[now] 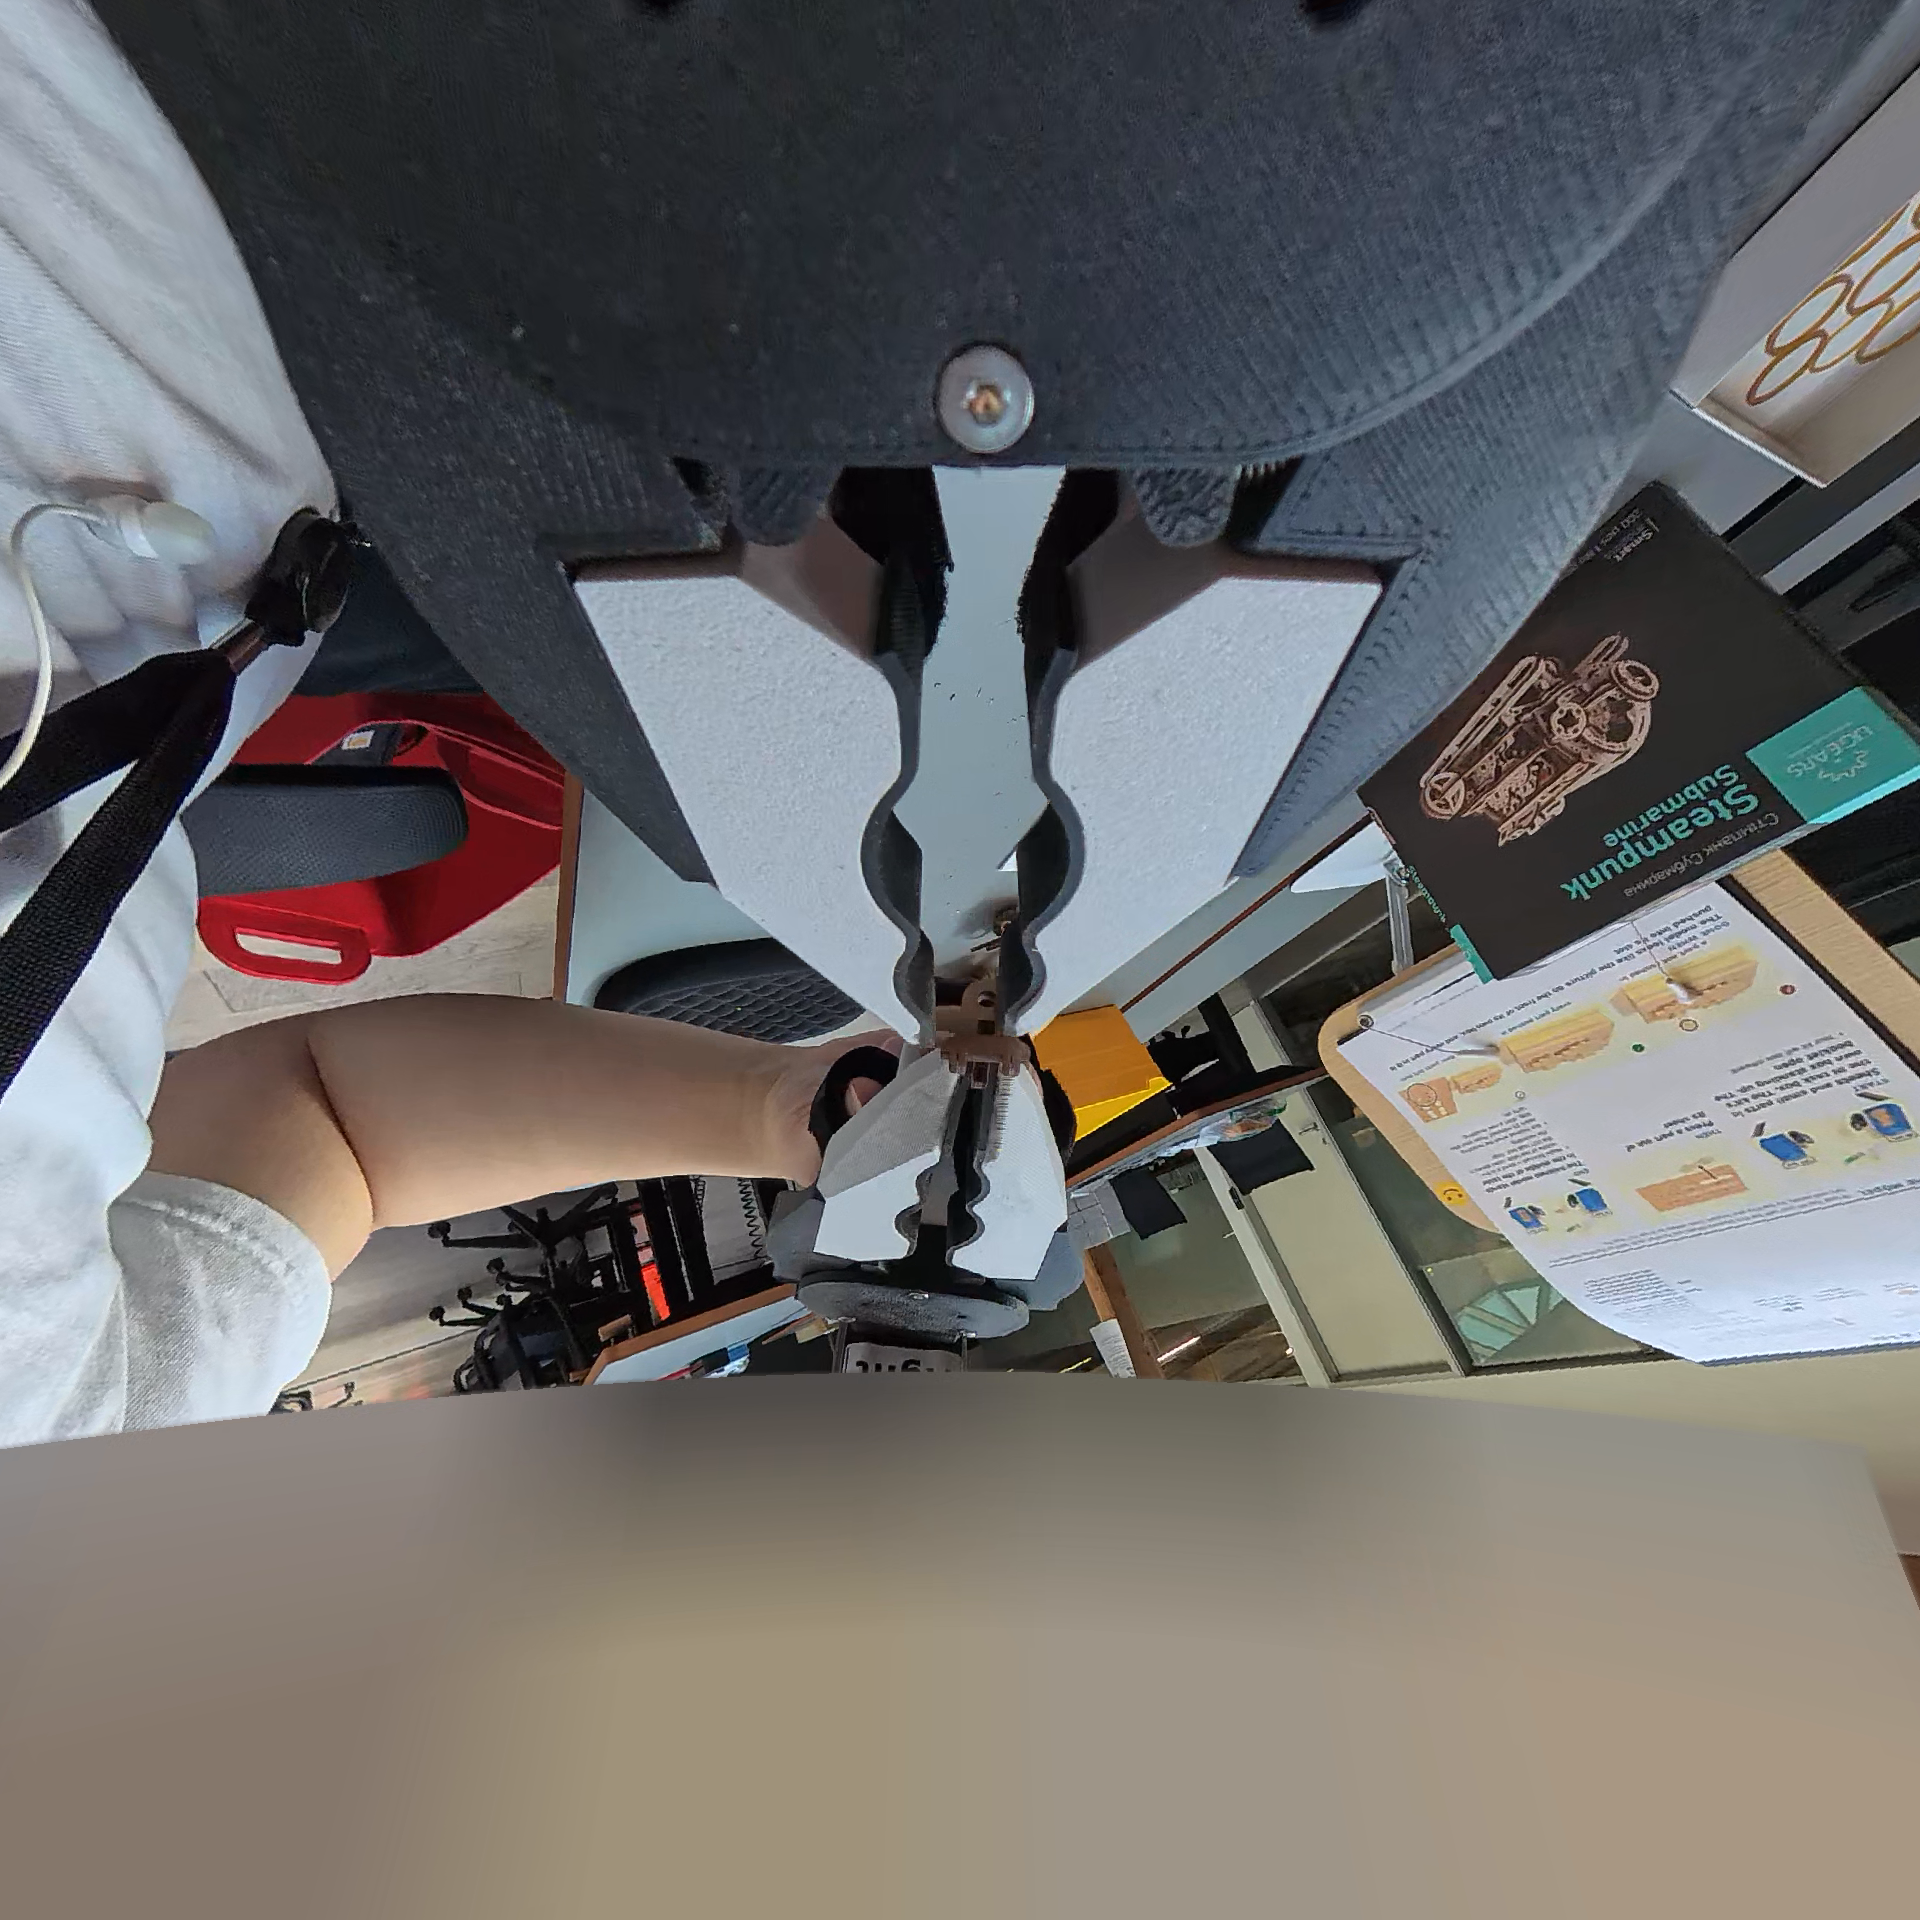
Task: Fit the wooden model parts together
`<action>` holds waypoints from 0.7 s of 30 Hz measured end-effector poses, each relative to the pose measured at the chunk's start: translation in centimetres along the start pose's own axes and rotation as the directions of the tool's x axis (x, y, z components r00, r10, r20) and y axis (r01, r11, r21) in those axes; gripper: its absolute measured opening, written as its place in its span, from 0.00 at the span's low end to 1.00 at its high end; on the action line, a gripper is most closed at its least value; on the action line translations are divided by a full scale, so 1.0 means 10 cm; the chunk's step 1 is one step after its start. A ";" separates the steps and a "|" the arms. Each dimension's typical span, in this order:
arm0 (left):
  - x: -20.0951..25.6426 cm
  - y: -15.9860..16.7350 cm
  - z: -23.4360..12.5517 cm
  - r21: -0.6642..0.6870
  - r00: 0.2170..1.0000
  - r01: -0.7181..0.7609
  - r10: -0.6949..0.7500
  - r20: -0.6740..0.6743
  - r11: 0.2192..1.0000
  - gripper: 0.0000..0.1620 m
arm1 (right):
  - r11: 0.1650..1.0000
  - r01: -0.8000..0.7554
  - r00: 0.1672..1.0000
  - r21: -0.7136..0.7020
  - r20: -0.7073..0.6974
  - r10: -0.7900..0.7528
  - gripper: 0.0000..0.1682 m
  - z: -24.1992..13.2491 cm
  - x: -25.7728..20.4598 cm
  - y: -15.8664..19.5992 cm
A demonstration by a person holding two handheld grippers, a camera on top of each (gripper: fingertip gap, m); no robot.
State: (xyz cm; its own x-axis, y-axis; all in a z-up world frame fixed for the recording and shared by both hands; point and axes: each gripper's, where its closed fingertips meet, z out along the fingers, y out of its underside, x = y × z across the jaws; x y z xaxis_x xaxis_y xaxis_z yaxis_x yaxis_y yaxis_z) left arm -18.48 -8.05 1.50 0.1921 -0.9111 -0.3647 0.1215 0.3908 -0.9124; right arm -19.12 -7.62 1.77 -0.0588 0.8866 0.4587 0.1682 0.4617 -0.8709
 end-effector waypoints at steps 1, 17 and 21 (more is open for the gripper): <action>0.00 0.00 0.00 0.001 1.000 0.002 -0.002 0.000 1.000 0.06 | 1.000 0.008 1.000 -0.002 -0.006 -0.008 0.02 0.00 0.00 0.00; 0.02 -0.02 -0.08 0.065 0.973 0.220 -0.214 -0.092 0.973 0.11 | 0.867 0.458 0.862 -0.197 -0.142 -0.487 0.02 0.02 -0.03 -0.03; 0.02 -0.06 -0.13 0.082 0.932 0.340 -0.324 -0.163 0.937 0.14 | 0.820 0.521 0.820 -0.237 -0.127 -0.557 0.02 0.02 -0.06 -0.03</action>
State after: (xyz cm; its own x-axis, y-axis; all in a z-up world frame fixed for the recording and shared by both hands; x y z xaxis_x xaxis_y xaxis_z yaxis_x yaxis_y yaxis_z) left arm -19.78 -8.60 1.80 -0.0188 -0.9970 -0.0745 0.2595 0.0671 -0.9634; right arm -19.34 -8.26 1.71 -0.0169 0.4668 0.8842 0.3404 0.8342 -0.4339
